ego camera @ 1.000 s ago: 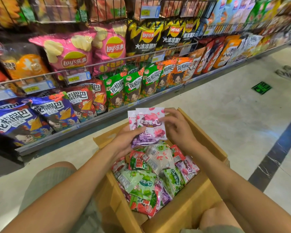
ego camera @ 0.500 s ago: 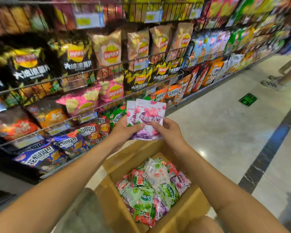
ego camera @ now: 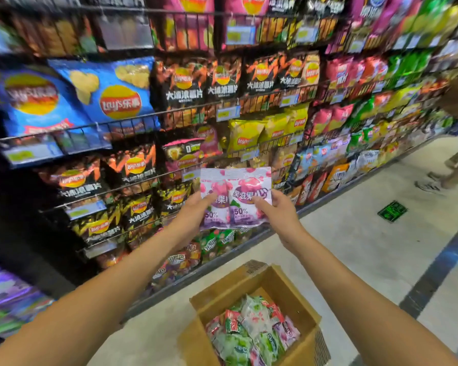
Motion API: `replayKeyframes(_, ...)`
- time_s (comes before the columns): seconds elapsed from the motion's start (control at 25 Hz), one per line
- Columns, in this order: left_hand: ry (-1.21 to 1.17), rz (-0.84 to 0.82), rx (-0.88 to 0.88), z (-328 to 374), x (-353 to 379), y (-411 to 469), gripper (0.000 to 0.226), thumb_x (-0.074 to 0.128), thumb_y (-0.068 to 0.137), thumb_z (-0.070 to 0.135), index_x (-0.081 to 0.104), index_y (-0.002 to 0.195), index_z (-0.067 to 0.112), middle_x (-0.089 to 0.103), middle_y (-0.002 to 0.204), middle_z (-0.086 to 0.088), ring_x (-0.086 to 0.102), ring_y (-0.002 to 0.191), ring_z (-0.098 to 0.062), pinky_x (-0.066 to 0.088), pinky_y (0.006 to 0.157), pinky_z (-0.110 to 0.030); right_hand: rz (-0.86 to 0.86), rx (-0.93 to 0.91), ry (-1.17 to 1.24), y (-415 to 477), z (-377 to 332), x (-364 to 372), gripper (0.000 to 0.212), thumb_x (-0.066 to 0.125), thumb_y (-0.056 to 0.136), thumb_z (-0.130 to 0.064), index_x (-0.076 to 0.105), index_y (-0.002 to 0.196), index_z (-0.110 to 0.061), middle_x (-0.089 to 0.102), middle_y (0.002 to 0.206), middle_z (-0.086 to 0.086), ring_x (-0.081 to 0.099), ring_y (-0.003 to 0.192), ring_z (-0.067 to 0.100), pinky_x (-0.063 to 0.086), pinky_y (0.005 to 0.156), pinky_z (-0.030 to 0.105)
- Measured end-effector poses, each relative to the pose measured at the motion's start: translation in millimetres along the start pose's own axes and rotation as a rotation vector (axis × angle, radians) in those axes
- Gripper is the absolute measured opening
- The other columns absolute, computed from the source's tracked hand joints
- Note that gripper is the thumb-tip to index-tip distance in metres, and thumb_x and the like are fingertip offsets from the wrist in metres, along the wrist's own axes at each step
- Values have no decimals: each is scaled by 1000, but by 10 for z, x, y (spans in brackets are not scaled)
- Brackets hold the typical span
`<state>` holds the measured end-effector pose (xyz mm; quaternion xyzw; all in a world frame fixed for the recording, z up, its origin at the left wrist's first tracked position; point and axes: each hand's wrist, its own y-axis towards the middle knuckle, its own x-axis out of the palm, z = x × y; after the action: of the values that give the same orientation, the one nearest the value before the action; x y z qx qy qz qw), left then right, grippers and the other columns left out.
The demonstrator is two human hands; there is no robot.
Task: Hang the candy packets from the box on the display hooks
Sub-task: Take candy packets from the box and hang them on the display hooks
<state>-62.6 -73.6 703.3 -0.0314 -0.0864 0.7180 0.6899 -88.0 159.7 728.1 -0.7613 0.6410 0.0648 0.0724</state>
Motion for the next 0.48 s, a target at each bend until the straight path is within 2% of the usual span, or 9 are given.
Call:
replayKeyframes(0.04,-7,18,12,256,-25,-157,55,72,87,56,63,137,35,69,138,5,63,129,-26,45,113,-57,-8,-7,10,-37,-239,-21,21,68,99,-32,67,108,-13,66,77,0,61,69,11,52,72,36)
replayKeyframes(0.12,14,66,48,646,-127,-449,46,70,95,36,61,139,25,72,133,0,69,121,-26,52,106,-51,-36,-23,42,-119,-651,-3,42,72,94,-44,65,123,-14,68,96,-1,63,84,13,55,83,42)
replayKeyframes(0.16,31,86,59,813,-174,-620,37,65,101,27,60,137,23,73,130,0,71,116,-25,56,100,-47,-53,-21,46,-166,-805,27,53,73,92,-48,61,132,-15,67,109,-4,64,95,13,55,90,42)
replayKeyframes(0.2,38,101,60,915,-218,-745,29,61,105,22,60,134,23,74,126,1,71,114,-24,57,96,-46,-72,-47,47,-200,-916,60,51,72,94,-46,58,135,-19,67,116,-8,65,100,10,56,90,37)
replayKeyframes(0.28,59,149,80,1055,-338,-1010,19,57,108,23,60,125,29,72,122,9,69,113,-17,57,92,-40,-126,-116,22,-280,-1099,160,30,66,101,-34,60,127,-21,70,97,-9,66,80,2,52,74,25)
replayKeyframes(0.32,62,179,102,1098,-405,-1168,18,56,108,24,60,125,29,72,122,11,69,112,-13,57,91,-37,-141,-135,5,-340,-1166,232,24,65,102,-32,62,122,-19,68,87,-8,64,71,2,51,70,26)
replayKeyframes(0.44,28,266,148,1075,-669,-1610,26,57,108,25,61,133,22,74,127,5,71,116,-15,56,98,-39,-207,-207,-13,-526,-1326,507,16,64,102,-30,65,111,-17,64,81,-7,62,67,2,50,67,24)
replayKeyframes(0.48,21,317,155,1044,-762,-1776,25,56,108,24,61,133,21,74,126,6,71,114,-12,56,96,-36,-240,-215,-3,-608,-1370,614,13,63,103,-29,65,109,-17,64,80,-8,62,68,2,49,67,24)
